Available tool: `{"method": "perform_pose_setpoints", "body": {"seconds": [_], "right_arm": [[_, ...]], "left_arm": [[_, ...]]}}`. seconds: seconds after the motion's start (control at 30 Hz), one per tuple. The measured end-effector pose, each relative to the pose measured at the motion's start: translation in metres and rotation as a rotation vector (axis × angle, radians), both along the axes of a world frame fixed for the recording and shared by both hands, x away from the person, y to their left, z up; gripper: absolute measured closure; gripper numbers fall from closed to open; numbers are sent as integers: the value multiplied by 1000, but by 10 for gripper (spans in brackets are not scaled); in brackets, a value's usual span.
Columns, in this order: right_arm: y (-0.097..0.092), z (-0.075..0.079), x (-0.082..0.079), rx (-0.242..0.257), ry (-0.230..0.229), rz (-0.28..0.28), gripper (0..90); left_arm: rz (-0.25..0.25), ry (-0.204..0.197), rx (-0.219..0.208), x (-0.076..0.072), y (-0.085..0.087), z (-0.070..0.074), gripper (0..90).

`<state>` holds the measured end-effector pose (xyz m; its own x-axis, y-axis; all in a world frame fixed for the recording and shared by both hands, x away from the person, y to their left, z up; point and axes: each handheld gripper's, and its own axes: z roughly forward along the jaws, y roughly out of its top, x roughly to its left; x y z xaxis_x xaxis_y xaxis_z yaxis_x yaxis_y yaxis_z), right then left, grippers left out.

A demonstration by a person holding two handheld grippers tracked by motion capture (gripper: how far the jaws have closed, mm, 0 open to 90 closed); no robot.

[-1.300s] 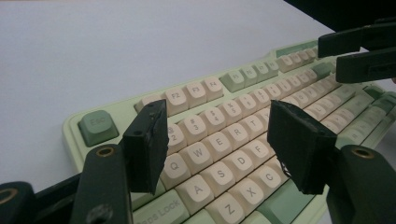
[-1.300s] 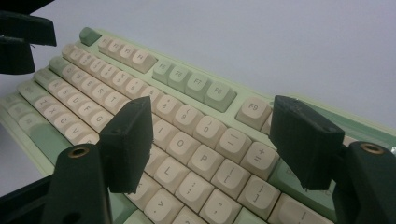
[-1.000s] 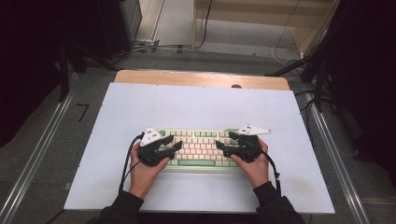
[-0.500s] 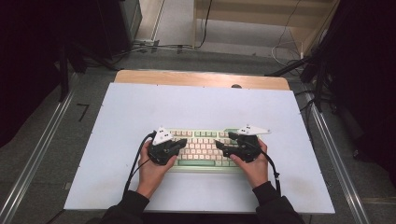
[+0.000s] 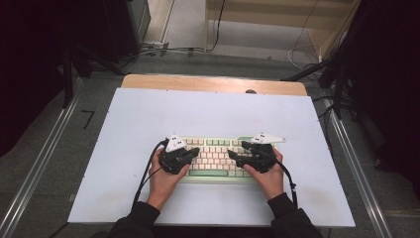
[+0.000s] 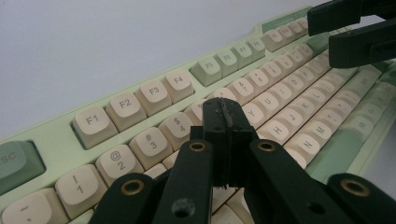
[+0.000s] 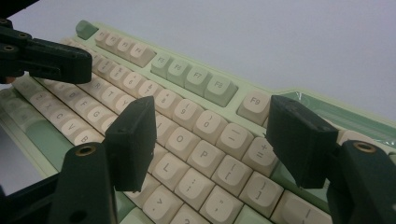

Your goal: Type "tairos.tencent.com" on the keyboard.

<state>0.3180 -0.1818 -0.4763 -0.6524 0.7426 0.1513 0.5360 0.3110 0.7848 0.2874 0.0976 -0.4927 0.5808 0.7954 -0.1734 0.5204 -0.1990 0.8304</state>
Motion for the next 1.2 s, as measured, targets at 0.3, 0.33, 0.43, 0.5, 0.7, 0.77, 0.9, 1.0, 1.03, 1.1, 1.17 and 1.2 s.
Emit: {"method": "perform_pose_setpoints", "body": {"seconds": [0.3, 0.33, 0.43, 0.5, 0.7, 0.77, 0.9, 1.0, 1.03, 1.1, 1.17, 1.2], "right_arm": [[0, -1, 0, -3, 2, 3, 326], [1, -1, 0, -4, 3, 2, 326], [1, -1, 0, -3, 4, 2, 327], [1, -1, 0, -3, 5, 2, 327], [1, -1, 0, -4, 5, 2, 329], [1, -2, 0, -5, 5, 2, 330], [1, -2, 0, -7, 6, 1, 332], [2, -2, 0, -6, 4, 1, 333], [1, -2, 0, -6, 6, 0, 334], [2, -2, 0, -8, 5, 2, 335], [2, -3, 0, -10, 5, 3, 335], [2, -3, 0, -11, 9, 2, 336]], "left_arm": [[3, 18, 6, 2, -1, -2, 900], [3, 18, 5, 2, -1, -2, 900], [-1, 22, 8, 2, -2, -2, 900], [-2, 24, 10, 2, -2, -2, 900], [5, 27, 10, 3, -2, -2, 900], [7, 28, 10, 4, -1, -3, 900], [5, 34, 8, 4, -1, -3, 900], [4, 40, 13, 5, -1, -3, 900], [3, 42, 11, 5, -1, -3, 900], [2, 43, 12, 5, -2, -3, 900], [-2, 55, 17, 6, -2, -3, 900], [-6, 66, 21, 7, -2, -4, 900]]}}
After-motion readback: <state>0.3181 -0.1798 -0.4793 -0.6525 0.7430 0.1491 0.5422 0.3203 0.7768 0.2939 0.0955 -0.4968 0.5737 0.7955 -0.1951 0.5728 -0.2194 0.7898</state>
